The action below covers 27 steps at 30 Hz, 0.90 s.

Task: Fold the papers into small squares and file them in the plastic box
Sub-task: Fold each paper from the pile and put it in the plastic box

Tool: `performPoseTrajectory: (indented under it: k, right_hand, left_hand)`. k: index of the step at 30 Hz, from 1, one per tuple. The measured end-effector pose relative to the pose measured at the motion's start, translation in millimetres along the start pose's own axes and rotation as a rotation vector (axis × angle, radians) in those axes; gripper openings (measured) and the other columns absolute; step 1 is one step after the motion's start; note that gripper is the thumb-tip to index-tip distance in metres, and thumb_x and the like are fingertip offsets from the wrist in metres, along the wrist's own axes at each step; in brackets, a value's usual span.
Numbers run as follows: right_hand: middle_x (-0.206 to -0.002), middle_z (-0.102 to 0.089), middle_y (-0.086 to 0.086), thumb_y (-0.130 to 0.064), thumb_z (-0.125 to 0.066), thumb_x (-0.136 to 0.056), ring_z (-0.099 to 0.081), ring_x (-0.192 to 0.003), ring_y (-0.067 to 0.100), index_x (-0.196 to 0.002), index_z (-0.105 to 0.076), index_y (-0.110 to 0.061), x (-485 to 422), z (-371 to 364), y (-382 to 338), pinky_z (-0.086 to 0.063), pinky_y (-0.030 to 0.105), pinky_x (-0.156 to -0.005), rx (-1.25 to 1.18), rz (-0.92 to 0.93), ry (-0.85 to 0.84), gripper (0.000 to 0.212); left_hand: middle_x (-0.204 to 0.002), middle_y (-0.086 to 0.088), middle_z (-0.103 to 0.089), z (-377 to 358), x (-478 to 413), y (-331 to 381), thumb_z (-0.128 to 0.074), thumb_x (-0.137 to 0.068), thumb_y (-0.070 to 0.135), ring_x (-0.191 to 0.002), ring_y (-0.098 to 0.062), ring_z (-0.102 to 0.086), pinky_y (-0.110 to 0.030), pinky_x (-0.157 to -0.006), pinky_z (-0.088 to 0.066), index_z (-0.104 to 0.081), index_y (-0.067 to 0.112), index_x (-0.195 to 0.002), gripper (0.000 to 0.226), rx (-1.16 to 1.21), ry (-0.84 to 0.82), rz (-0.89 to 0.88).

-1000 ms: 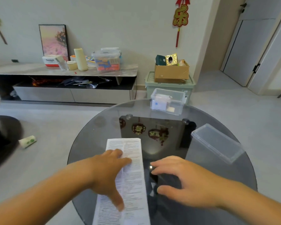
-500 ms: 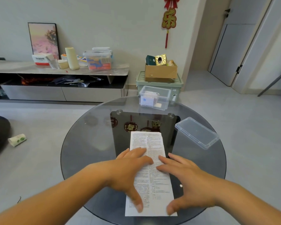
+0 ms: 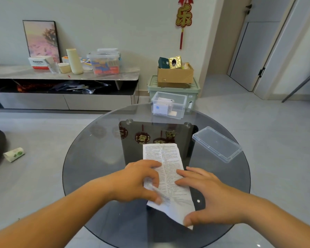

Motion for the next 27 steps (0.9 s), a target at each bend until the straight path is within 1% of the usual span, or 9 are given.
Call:
performPoseTrajectory:
  k: [3,5,8,12,15,18,21,24,27]
  right_hand:
    - [-0.156,-0.003,-0.038,-0.092,-0.06,-0.059,0.006,-0.147,-0.008,-0.142,-0.031,-0.055,1,1,0,-0.017,0.043,-0.125,-0.11,0.055,0.056,0.096]
    - [-0.153,-0.015,-0.039,-0.094,-0.06,-0.054,-0.012,-0.145,-0.01,-0.135,-0.039,-0.055,2,5,-1,-0.027,0.036,-0.121,-0.224,0.095,0.122,0.092]
    - [-0.138,-0.048,-0.03,-0.091,-0.065,-0.052,-0.049,-0.126,-0.003,-0.13,-0.048,-0.049,1,10,-3,-0.048,0.027,-0.103,-0.43,0.108,0.187,0.09]
    - [-0.116,-0.063,-0.028,-0.058,-0.078,-0.073,-0.062,-0.109,-0.001,-0.122,-0.051,-0.044,-10,15,-2,-0.056,0.027,-0.092,-0.574,0.07,0.329,0.058]
    - [-0.105,-0.072,-0.016,-0.038,-0.07,-0.09,-0.069,-0.095,0.001,-0.132,-0.044,-0.031,-26,22,4,-0.059,0.029,-0.085,-0.669,-0.029,0.464,0.05]
    - [-0.089,-0.067,-0.01,-0.036,-0.068,-0.092,-0.067,-0.082,0.006,-0.153,-0.015,-0.031,-41,23,7,-0.052,0.019,-0.069,-0.568,-0.129,0.525,0.081]
    - [-0.102,-0.056,-0.02,-0.035,-0.068,-0.093,-0.062,-0.094,0.005,-0.156,0.0,-0.036,-49,19,1,-0.052,0.018,-0.073,-0.426,-0.129,0.522,0.092]
    - [-0.13,-0.039,-0.014,-0.04,-0.064,-0.093,-0.056,-0.107,0.009,-0.147,-0.025,-0.039,-54,14,3,-0.053,0.023,-0.083,-0.219,-0.122,0.533,0.066]
    - [-0.135,-0.03,-0.012,-0.042,-0.063,-0.094,-0.051,-0.105,0.009,-0.132,-0.051,-0.034,-57,10,7,-0.044,0.016,-0.081,-0.143,-0.147,0.54,0.041]
  left_hand:
    - [-0.151,0.025,-0.039,4,-1,-1,-0.076,-0.081,0.052,-0.141,-0.005,-0.033,-0.031,-0.118,-0.03,-0.066,0.042,-0.082,0.015,0.214,0.035,-0.007]
    - [-0.142,0.026,-0.051,8,-3,-2,-0.075,-0.083,0.049,-0.139,-0.004,-0.039,-0.032,-0.117,-0.033,-0.07,0.042,-0.08,0.01,0.337,0.062,-0.011]
    - [-0.124,0.021,-0.067,11,-5,-3,-0.073,-0.087,0.045,-0.125,-0.006,-0.057,-0.033,-0.109,-0.047,-0.077,0.032,-0.102,0.021,0.509,0.069,0.002]
    - [-0.095,-0.01,-0.069,23,-8,-5,-0.065,-0.089,0.059,-0.089,-0.022,-0.064,-0.035,-0.091,-0.052,-0.065,0.003,-0.093,0.055,0.588,0.146,0.085]
    - [-0.094,-0.001,-0.075,28,-13,2,-0.047,-0.099,0.058,-0.087,-0.015,-0.072,-0.03,-0.083,-0.057,-0.066,0.006,-0.102,0.056,0.766,0.139,0.207]
    - [-0.1,-0.001,-0.076,27,-22,0,-0.027,-0.098,0.07,-0.094,-0.017,-0.072,-0.032,-0.083,-0.057,-0.061,0.02,-0.123,0.066,0.774,0.219,0.328]
    - [-0.108,0.001,-0.069,26,-28,-6,-0.023,-0.092,0.078,-0.097,-0.017,-0.068,-0.032,-0.074,-0.058,-0.047,0.025,-0.131,0.07,0.731,0.313,0.352]
    - [-0.123,0.001,-0.058,23,-29,-12,-0.058,-0.09,0.062,-0.094,-0.011,-0.066,-0.023,-0.062,-0.058,-0.029,0.024,-0.144,0.072,0.633,0.383,0.31]
    - [-0.14,0.001,-0.037,14,-31,-16,-0.083,-0.076,0.047,-0.107,-0.015,-0.059,-0.024,-0.08,-0.059,-0.018,0.035,-0.15,0.099,0.259,0.334,0.239]
Point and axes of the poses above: each hand's wrist, its own x-axis away from the middle knuckle, its own z-axis out of the back of the hand, y = z × x, the point moved 4 cm from there along -x, towards the middle knuckle
